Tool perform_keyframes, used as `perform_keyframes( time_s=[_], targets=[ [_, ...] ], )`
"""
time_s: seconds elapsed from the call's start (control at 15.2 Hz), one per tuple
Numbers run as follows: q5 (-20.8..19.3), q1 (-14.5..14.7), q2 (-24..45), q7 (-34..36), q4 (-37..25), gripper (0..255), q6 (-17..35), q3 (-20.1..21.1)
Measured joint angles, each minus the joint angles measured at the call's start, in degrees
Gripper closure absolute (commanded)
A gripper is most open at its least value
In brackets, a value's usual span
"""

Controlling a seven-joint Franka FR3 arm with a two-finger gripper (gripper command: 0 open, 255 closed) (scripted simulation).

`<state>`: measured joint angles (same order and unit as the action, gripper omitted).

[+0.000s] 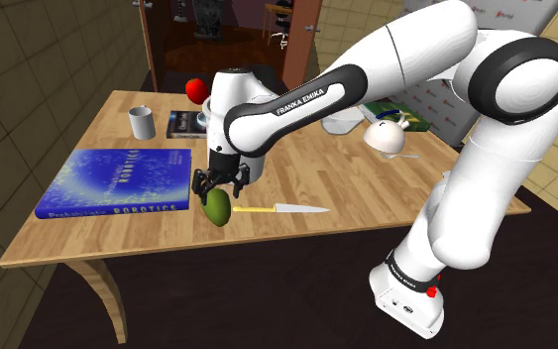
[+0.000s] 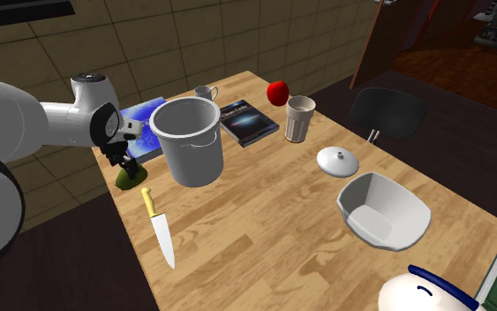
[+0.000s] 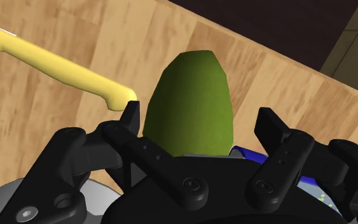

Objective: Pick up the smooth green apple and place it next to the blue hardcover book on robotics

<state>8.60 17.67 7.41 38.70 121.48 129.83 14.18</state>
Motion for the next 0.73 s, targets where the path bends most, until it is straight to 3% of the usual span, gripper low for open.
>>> perform_keyframes(
  time_s=[0.73],
  targets=[
    [0.39, -0.68, -3.66, -0.34, -3.15, 0, -6.83, -0.38]
  ],
)
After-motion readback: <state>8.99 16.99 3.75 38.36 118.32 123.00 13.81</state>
